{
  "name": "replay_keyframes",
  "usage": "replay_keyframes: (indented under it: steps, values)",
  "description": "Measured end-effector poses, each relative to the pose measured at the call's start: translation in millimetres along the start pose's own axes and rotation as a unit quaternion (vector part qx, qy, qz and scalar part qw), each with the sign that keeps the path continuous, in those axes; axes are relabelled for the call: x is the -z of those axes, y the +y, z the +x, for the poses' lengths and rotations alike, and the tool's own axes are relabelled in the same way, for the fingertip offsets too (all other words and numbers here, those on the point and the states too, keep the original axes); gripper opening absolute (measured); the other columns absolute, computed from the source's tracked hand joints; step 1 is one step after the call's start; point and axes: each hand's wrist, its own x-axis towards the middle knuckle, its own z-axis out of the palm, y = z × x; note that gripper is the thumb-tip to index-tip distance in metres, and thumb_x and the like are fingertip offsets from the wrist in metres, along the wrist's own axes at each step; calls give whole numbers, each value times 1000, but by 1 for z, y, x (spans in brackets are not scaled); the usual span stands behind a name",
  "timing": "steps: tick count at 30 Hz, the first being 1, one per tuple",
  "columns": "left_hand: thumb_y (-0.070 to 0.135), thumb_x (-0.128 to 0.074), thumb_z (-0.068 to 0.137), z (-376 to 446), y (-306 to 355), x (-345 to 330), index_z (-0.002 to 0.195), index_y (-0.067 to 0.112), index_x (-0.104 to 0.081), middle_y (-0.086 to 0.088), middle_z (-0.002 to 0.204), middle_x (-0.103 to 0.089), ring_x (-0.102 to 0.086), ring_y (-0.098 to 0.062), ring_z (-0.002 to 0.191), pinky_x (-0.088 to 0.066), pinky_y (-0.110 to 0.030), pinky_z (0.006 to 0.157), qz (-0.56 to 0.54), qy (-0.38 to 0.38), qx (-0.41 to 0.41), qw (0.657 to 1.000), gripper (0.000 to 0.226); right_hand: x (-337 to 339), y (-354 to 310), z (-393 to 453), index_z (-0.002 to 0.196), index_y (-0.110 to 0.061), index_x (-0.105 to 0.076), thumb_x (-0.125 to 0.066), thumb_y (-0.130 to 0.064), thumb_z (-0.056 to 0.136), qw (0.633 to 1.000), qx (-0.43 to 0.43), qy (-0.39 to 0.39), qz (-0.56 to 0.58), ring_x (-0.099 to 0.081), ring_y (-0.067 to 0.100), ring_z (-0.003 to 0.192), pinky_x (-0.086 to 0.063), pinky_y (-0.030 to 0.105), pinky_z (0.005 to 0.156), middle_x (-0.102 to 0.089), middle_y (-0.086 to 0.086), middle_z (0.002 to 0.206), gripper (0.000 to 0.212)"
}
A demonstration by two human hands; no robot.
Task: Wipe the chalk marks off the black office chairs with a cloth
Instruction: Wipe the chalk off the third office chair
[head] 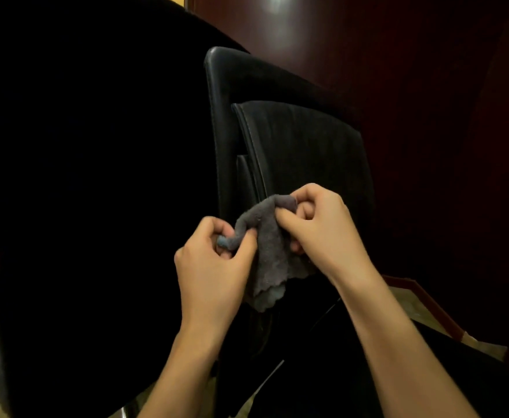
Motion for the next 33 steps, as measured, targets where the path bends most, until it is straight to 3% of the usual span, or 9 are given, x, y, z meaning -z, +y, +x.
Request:
replay_keyframes:
  steps: [5,9,14,19,25,29,33]
  values:
    - [36,-77,81,36,22,-8,70,23,-51,7,52,-52,-55,-14,48,-41,-28,49,-20,40,-45,998,30,-1,-31,54,77,-21,-61,-73,-17,80,996,54,58,-51,-61,11,45,-45,26,52,-59,-5,55,14]
    - [42,-72,81,74,36,-9,72,22,-53,8,59,-57,-58,-12,56,-49,-34,58,-6,70,-52,996,29,-8,-52,91,74,-24,-57,-74,-22,80,995,70,53,-51,-59,8,43,-46,30,54,-58,-8,52,18]
    - [33,-77,79,50,17,2,68,19,-53,8,51,-52,-43,0,47,-36,-28,52,29,12,-11,999,30,-11,-22,54,76,-17,-60,-72,-13,80,997,53,45,-26,-50,6,44,-43,27,49,-53,-6,52,14]
    - [32,-77,78,23,10,4,67,19,-52,8,45,-44,-39,-5,42,-30,-23,44,42,-26,-21,999,31,5,-11,17,81,-14,-62,-71,-10,85,999,18,-28,-33,-58,10,43,-46,22,45,-55,2,54,10]
    - [35,-76,81,75,44,-2,66,20,-51,10,52,-49,-44,0,48,-36,-26,55,5,47,-57,997,33,-4,-52,89,74,-22,-59,-72,-21,79,993,79,51,-75,-63,11,46,-53,35,58,-59,-7,52,14]
    - [33,-75,80,83,45,-3,67,20,-51,9,56,-54,-47,-2,53,-38,-28,57,33,36,-30,998,31,-12,-48,96,76,-19,-59,-71,-20,82,995,71,32,-67,-46,1,47,-39,27,55,-49,-14,42,13]
    - [29,-76,77,43,15,3,66,17,-53,7,49,-50,-45,0,47,-33,-20,47,40,-12,8,999,28,-12,-9,45,80,-11,-61,-71,-12,82,998,56,35,-11,-43,3,53,-35,25,53,-51,-6,54,11]
